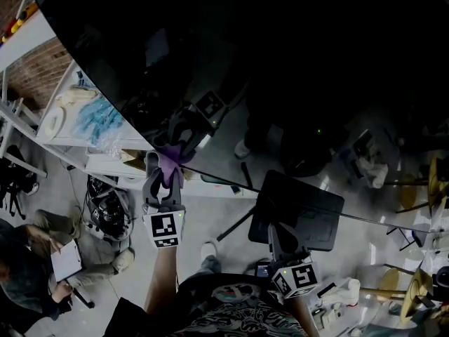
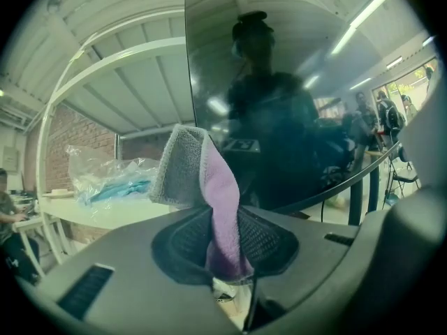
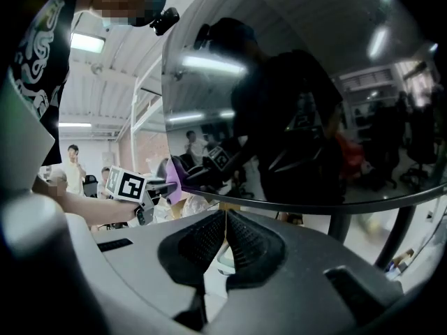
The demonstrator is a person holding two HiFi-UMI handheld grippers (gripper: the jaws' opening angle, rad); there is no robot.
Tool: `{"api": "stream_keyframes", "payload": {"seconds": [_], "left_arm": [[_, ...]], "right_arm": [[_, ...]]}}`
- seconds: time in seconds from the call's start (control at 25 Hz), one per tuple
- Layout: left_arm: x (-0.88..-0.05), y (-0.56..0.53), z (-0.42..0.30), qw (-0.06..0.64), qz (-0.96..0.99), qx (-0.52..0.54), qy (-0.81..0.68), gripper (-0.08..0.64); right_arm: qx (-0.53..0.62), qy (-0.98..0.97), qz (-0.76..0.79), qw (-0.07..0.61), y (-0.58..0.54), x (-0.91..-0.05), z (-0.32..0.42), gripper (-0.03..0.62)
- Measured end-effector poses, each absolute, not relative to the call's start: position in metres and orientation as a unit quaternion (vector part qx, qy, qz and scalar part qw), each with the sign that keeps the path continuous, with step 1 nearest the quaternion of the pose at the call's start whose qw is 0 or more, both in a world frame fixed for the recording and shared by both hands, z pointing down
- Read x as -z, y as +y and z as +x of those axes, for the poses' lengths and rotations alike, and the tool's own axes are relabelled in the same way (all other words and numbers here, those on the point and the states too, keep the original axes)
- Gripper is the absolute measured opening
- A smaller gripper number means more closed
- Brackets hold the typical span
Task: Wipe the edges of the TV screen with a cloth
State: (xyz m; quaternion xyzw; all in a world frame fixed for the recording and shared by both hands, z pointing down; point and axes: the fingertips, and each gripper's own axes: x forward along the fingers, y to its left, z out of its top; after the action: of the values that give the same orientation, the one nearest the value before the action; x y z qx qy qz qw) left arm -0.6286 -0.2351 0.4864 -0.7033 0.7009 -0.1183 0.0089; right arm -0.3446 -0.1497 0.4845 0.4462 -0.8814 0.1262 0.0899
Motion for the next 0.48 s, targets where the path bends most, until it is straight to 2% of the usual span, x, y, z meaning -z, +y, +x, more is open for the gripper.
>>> {"api": "stream_keyframes", "payload": {"seconds": [0.48], "left_arm": [[-0.486, -0.232, -0.595, 0.013, -0.722, 0.124, 0.681, 0.1]], "right_arm": [[-0.129, -0.882, 0.444, 0.091, -0.14, -0.488, -0.329, 0.029]]}}
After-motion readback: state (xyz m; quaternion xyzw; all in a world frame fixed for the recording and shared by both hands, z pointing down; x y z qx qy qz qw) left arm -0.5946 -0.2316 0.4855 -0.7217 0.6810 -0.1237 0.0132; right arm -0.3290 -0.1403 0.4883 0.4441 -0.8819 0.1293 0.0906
